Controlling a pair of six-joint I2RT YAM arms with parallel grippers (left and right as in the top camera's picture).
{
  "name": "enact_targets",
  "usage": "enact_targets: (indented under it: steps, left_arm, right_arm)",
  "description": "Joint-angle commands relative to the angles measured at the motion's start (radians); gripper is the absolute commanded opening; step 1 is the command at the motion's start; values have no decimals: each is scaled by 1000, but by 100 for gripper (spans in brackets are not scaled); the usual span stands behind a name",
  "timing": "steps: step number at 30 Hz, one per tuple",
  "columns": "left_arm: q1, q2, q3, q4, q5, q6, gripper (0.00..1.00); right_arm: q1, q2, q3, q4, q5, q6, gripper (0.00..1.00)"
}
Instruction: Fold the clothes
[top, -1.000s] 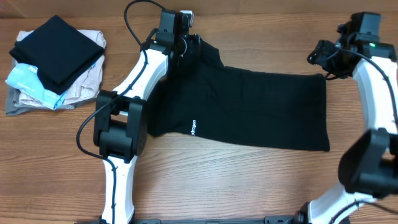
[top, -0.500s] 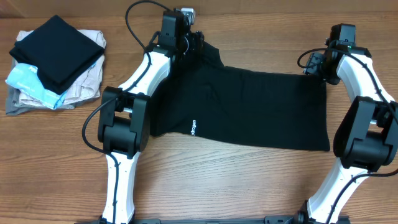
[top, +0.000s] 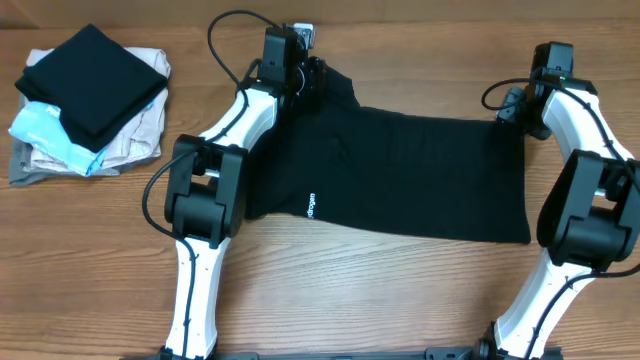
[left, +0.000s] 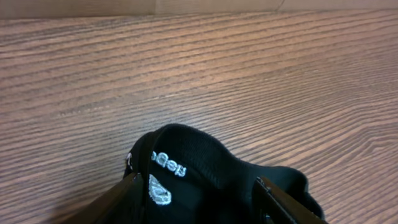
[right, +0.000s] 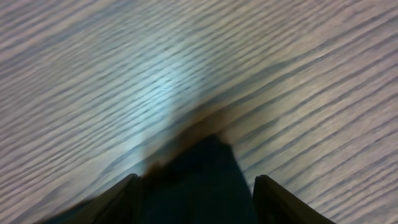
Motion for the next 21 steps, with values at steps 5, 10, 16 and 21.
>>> enact_targets:
  steps: [5, 10, 16, 21]
  left_arm:
    - [-3, 38, 10, 25, 2, 19, 59]
    - [-3, 39, 10, 36, 1, 19, 58]
    - [-2, 39, 10, 41, -34, 19, 64]
    - [-2, 39, 10, 32, -34, 19, 64]
  right_arm:
    - [-8, 9, -5, 18, 14, 8, 61]
    - [-8, 11, -12, 29, 14, 8, 56]
    - [-8, 11, -42, 63, -25, 8, 57]
    - [-8, 11, -55, 76, -31, 8, 58]
